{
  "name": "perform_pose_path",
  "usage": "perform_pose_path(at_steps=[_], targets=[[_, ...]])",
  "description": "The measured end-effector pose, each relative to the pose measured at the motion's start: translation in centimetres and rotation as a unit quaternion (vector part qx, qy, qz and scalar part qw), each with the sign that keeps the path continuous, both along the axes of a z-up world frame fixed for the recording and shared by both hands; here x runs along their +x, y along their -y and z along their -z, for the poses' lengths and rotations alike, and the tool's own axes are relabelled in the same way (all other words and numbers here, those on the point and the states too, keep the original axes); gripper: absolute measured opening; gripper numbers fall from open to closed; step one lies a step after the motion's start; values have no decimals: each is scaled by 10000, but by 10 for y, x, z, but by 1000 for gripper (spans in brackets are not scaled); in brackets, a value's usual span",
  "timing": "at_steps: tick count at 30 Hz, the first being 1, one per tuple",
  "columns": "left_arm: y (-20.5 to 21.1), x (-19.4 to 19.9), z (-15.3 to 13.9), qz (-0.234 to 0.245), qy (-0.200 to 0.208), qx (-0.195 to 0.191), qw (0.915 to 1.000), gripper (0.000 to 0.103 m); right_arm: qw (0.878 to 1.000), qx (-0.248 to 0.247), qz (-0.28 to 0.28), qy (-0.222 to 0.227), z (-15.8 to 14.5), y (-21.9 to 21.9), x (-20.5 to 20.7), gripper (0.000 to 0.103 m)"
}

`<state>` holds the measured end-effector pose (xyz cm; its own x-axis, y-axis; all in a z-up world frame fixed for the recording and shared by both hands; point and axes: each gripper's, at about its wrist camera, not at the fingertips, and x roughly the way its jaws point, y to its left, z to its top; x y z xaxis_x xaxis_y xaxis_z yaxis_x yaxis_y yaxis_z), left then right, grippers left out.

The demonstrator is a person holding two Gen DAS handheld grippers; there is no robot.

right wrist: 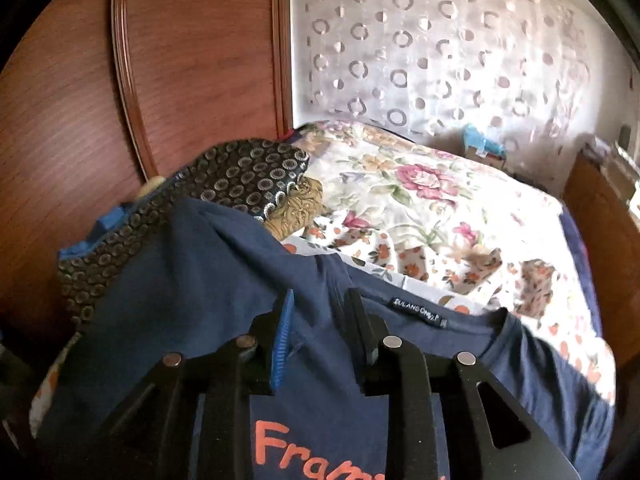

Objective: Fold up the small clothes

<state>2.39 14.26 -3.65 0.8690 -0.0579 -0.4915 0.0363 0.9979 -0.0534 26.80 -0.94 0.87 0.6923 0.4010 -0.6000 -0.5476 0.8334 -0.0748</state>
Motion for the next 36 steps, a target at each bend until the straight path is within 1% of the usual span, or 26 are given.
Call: perform_pose_path(at_steps=[1, 2, 3, 4, 5, 8, 11, 16, 18, 22, 25, 28, 32, 36], targets=[[2, 1, 0, 7, -11, 6, 10000, 77, 10000, 80, -11, 0, 1, 2, 0, 33], [4, 2, 0, 13, -24, 13, 10000, 77, 9999, 129, -21, 18, 1, 7, -3, 40], [6, 2, 0, 20, -31, 24, 10000, 77, 9998, 192, -46, 47, 2, 12, -8, 45], [8, 3, 0, 20, -34, 31, 10000, 77, 9996, 255, -83, 80, 1, 19, -19, 51], [9, 3, 0, 22, -32, 36, 10000, 77, 9994, 303, -118, 95, 2, 23, -23, 54], [17, 6, 1, 56, -43, 15, 10000, 77, 9991, 367, -139, 131, 5, 47, -40, 54], [27, 9, 2, 101, -102, 8, 9999, 77, 9985, 438, -160, 271, 6, 81, -61, 54], [47, 13, 4, 295, -150, -14, 9995, 77, 9984, 311, -111, 452, 11, 113, -97, 54], [56, 15, 6, 397, -165, 30, 9991, 77, 9984, 269, -70, 495, 8, 123, -110, 54], [71, 20, 11, 557, -243, 44, 9981, 77, 9984, 178, 109, 529, 13, 151, -138, 54], [82, 28, 18, 676, -388, 79, 9969, 77, 9977, 50, 381, 556, 19, 176, -157, 54], [96, 37, 31, 849, -624, 114, 9944, 77, 9951, -25, 794, 584, 25, 210, -169, 54], [111, 43, 44, 978, -828, 162, 9916, 77, 9911, 7, 1268, 401, 34, 261, -182, 54], [127, 51, 53, 1153, -1037, 138, 9878, 77, 9837, -23, 1776, 282, 44, 308, -187, 54]])
